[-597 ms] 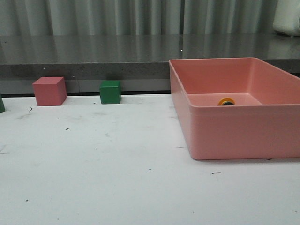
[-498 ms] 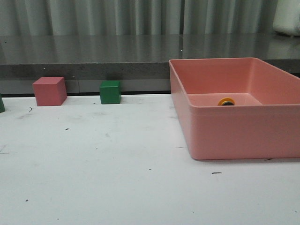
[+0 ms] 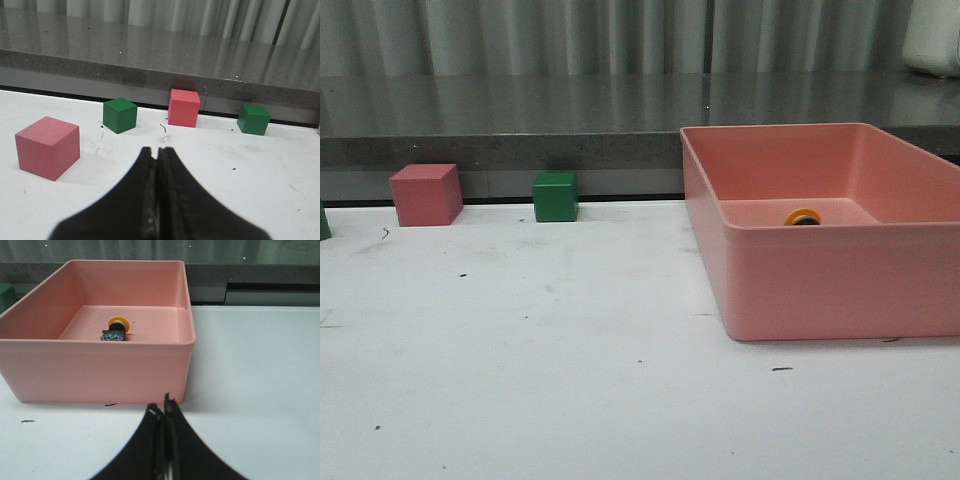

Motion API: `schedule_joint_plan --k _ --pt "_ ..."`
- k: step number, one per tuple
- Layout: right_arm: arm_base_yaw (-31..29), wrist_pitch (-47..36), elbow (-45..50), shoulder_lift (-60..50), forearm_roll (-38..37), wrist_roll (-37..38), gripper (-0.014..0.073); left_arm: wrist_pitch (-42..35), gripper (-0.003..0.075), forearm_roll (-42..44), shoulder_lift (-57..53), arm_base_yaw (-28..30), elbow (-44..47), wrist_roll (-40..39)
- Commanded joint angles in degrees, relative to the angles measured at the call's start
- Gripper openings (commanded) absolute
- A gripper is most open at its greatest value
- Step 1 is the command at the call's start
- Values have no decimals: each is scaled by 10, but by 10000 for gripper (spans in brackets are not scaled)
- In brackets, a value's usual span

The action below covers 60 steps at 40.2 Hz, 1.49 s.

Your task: Place and stand button with both arms

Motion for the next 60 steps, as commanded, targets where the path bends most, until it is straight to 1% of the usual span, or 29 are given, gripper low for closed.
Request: schedule_joint_plan --k 1,15,22,27,32,34,36,41,43,46,48,50,55,60 --pt "-4 -43 -2 -11 1 -5 -68 -46 -20 0 -13 1 9 -4" --pt "-4 -43 -2 -11 1 -5 -68 -46 -20 0 -13 1 9 -4" --pt "-4 -59 -2 -11 1 -5 -68 -74 -20 0 -13 1 9 -4" --pt "-4 -100 -2 -11 1 -5 -68 -127 -20 0 -13 1 9 -4" --pt "-4 -135 -2 -11 1 -5 -68 -218 -20 -7 -13 1 6 -4" --pt "-4 -152 -8 -11 1 -5 -68 -230 -20 -7 -13 1 -4 -4" --pt "-4 -162 -20 -11 1 -5 -68 -223 -20 -7 -11 1 -22 -4" --pt "-4 -157 -79 -7 1 -5 -67 -156 -20 -6 12 1 -95 -4" --pt "-4 -138 -116 4 1 -5 -67 -128 -20 4 32 1 -123 -4" --pt "-4 -83 -170 38 1 -5 -67 -76 -20 18 75 1 -166 -4" --pt "-4 -52 -202 74 1 -5 -67 -43 -20 25 112 1 -196 -4" --pt "-4 -27 -230 110 1 -5 -67 -27 -20 25 146 1 -217 -4" --pt "-4 13 -284 206 1 -5 -67 -28 -20 25 226 1 -253 -4" --pt "-4 11 -304 258 3 -5 -67 -50 -20 25 278 1 -257 -4"
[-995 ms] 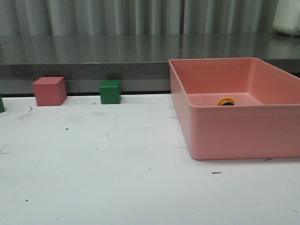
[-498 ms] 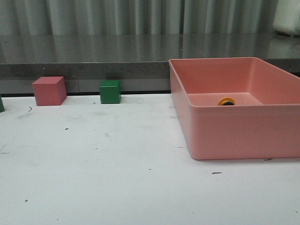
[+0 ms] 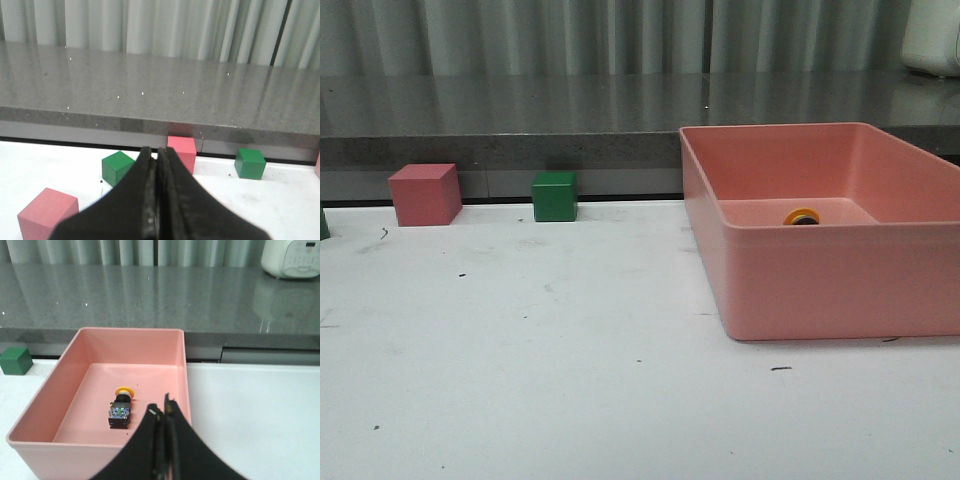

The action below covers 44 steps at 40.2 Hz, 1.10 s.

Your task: Place and stand button with both arms

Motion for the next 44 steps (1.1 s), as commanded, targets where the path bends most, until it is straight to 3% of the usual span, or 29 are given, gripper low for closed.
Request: schedule_joint_plan --k 1,7,11,17,19,22,25,33,44 --pt "-4 -38 -29 40 4 -5 -67 -55 -20 -1 40 1 -22 -4" --pt "-4 -40 -29 57 5 -5 -62 -56 -6 -3 48 1 -22 -4" --pt "-4 -40 -28 65 5 -5 16 -59 119 -3 48 1 -22 -4" --pt "-4 -44 -28 81 5 -5 325 -59 476 -3 48 1 -22 -4" --pt "-4 -47 -28 87 5 -5 462 -59 568 -3 48 1 -22 -4" --pt "-4 -68 -28 104 5 -5 601 -59 650 -3 48 1 -22 -4" --pt "-3 -93 -29 128 21 -5 665 -59 662 -3 48 1 -22 -4" --pt "0 -99 -87 270 67 -5 661 -59 661 -3 48 1 -22 -4" --pt "81 6 -267 503 70 -5 646 -59 661 -3 48 1 -22 -4"
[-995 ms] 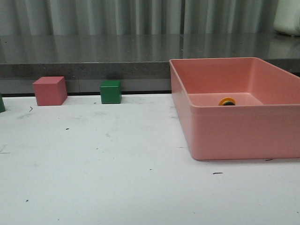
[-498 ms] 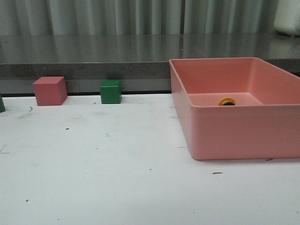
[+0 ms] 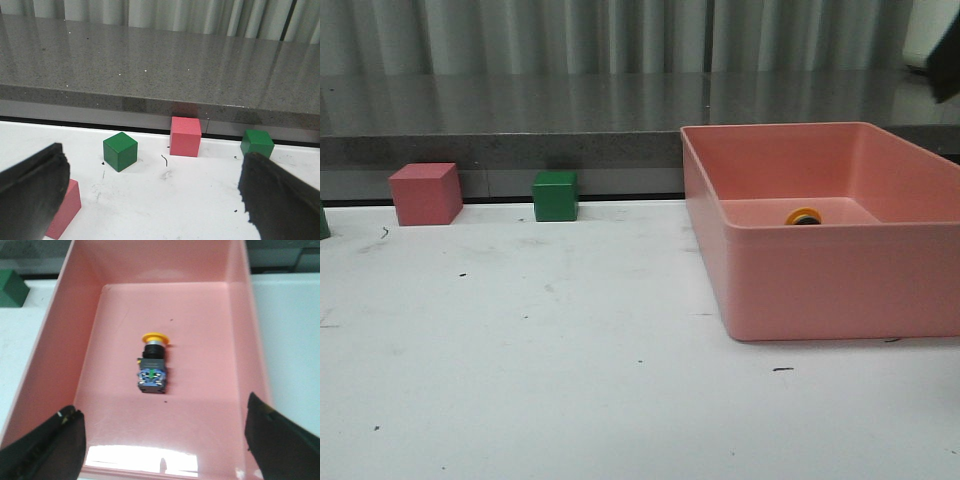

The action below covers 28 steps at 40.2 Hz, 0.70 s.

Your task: Place and stand button with both arms

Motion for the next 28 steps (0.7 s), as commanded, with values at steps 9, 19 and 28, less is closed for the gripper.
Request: schedule_joint_plan --k 9,19,28 --pt "23 105 -214 209 8 28 645 -49 661 -3 5 1 -21 -4" --pt "22 180 -344 358 -7 71 645 -49 661 -3 5 1 -21 -4" --pt "22 209 -414 451 -44 118 645 -49 661 -3 5 1 -21 -4"
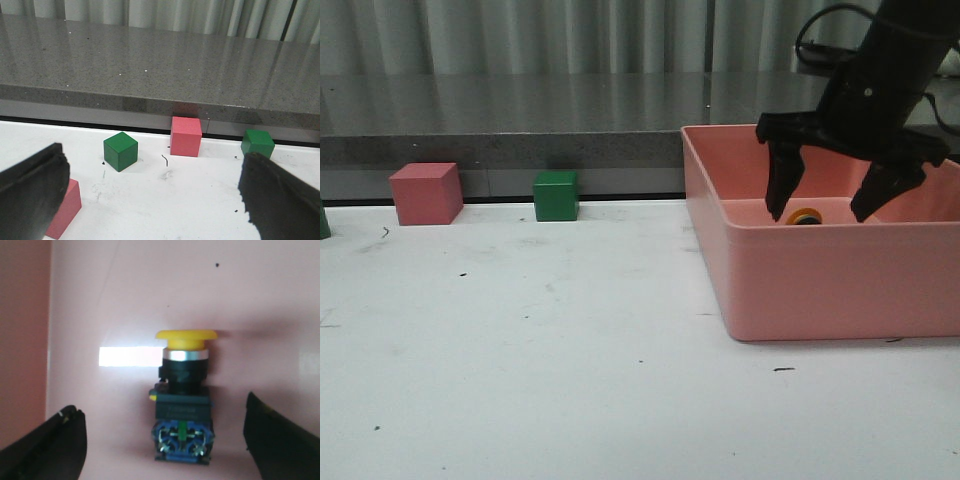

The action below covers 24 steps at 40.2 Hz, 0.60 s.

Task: Place and stand button with both arms
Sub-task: 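Lower the right gripper into the pink bin and grasp the yellow button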

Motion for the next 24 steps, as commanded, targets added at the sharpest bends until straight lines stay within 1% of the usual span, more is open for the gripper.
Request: schedule_joint_plan --k 1,8,10,11,13,17,18,20,24 --pt "-4 2 -39 2 -18 12 645 -49 661 -3 5 1 -21 -4" --pt "-4 6 -54 30 -19 12 640 -49 661 -3 5 1 -21 -4" --pt "-4 7 -54 32 -19 12 612 -49 661 -3 5 1 -21 -4" --pt "-4 8 -54 32 -19 12 590 -49 661 -3 5 1 -21 -4" --pt "-4 11 -54 31 -19 12 519 -49 661 -3 5 1 -21 -4" --pt "-4 22 -61 30 -19 12 344 -49 661 -3 5 1 -21 -4" --pt "-4 27 -65 29 -19 12 313 -49 661 -3 5 1 -21 -4" --pt "-4 31 -69 26 -19 12 264 -49 661 -3 5 1 -21 -4" --pt "-4 45 -83 17 -19 12 251 -49 661 -3 5 1 -21 -4"
